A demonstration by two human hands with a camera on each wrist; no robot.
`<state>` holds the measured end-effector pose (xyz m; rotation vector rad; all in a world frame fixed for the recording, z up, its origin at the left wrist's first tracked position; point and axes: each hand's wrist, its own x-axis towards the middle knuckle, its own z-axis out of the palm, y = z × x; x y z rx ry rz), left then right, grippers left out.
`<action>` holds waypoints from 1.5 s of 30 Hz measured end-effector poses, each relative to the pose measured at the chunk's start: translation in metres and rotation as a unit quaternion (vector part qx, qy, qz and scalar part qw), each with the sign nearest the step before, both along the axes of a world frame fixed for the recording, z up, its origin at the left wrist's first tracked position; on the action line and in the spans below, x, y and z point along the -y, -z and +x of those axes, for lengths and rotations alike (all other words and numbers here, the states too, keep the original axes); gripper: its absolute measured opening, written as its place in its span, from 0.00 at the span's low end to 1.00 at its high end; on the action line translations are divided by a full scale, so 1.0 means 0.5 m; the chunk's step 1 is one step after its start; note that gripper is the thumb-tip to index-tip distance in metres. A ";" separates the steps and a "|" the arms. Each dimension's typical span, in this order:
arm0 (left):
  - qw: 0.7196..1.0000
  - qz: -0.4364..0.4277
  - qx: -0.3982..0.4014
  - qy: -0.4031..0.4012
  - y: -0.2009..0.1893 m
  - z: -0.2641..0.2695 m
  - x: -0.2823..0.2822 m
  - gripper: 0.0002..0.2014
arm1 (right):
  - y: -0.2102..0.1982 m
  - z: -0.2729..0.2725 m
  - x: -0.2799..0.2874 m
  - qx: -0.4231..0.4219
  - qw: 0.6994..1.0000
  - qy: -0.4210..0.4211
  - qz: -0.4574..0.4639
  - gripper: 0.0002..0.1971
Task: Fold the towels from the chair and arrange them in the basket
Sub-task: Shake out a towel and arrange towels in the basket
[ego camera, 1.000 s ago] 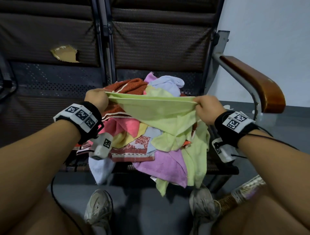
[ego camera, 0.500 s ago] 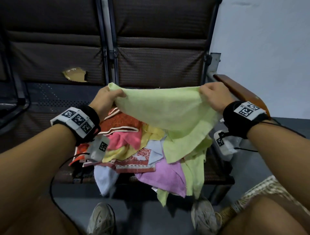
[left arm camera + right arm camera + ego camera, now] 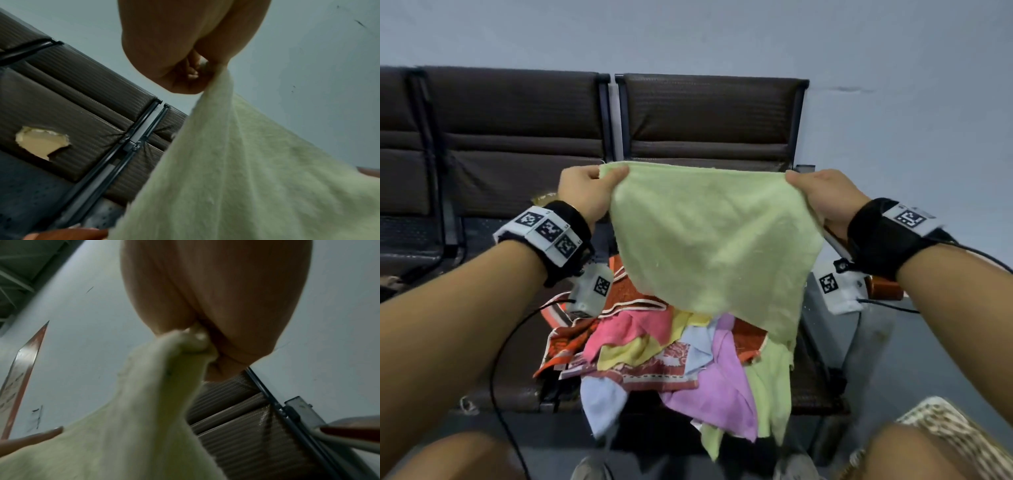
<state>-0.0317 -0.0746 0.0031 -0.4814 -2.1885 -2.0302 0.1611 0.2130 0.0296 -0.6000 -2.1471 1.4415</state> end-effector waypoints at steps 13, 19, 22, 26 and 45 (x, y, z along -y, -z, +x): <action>0.974 -0.066 0.000 0.216 0.003 0.216 -0.160 0.15 | 0.005 -0.046 0.188 0.033 0.975 -0.147 -0.166 0.15; 0.979 0.026 0.119 0.165 0.020 0.173 -0.125 0.13 | 0.014 -0.028 0.175 0.063 0.981 -0.147 -0.113 0.07; 0.975 -0.024 0.121 0.184 0.047 0.151 -0.116 0.17 | 0.015 -0.014 0.174 0.084 0.967 -0.224 -0.091 0.19; 0.903 -0.003 0.226 0.366 0.071 0.129 -0.107 0.24 | 0.015 -0.015 0.161 0.085 0.961 -0.245 -0.096 0.19; 0.982 0.043 -0.007 0.185 0.002 0.035 -0.190 0.08 | 0.044 -0.089 -0.002 -0.035 0.966 -0.005 0.255 0.14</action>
